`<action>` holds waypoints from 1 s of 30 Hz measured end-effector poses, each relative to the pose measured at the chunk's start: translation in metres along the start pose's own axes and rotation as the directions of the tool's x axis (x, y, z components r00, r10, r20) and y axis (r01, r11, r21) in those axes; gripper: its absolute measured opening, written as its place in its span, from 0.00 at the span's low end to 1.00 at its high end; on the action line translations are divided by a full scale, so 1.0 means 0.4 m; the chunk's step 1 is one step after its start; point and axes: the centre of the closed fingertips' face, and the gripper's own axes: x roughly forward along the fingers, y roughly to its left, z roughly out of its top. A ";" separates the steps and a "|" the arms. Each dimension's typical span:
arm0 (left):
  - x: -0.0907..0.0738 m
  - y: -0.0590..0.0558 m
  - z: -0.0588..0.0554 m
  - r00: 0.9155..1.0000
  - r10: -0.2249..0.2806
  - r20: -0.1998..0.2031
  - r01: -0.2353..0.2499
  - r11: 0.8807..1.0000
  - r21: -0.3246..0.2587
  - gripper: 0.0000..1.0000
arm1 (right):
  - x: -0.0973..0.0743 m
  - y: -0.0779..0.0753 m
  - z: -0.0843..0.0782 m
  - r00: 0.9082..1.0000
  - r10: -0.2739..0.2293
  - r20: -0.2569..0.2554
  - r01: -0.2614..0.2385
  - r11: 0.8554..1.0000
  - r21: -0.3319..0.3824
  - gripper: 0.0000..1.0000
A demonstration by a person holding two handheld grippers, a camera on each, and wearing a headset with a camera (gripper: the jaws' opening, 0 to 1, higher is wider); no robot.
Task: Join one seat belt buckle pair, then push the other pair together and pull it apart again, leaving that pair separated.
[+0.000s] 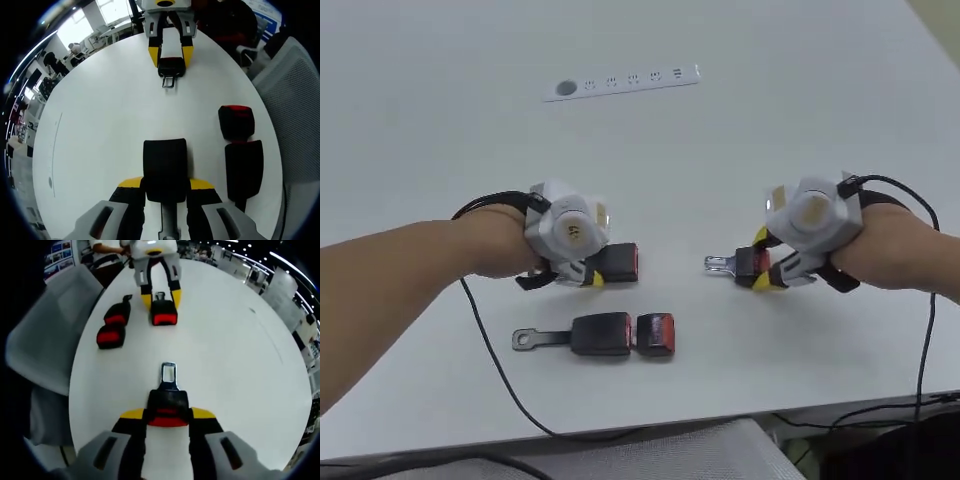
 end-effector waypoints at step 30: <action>0.007 0.002 -0.002 1.000 -0.004 -0.019 0.003 1.000 -0.029 0.32 | 0.116 -0.034 0.178 0.999 0.030 -0.019 -0.032 0.993 -0.110 0.32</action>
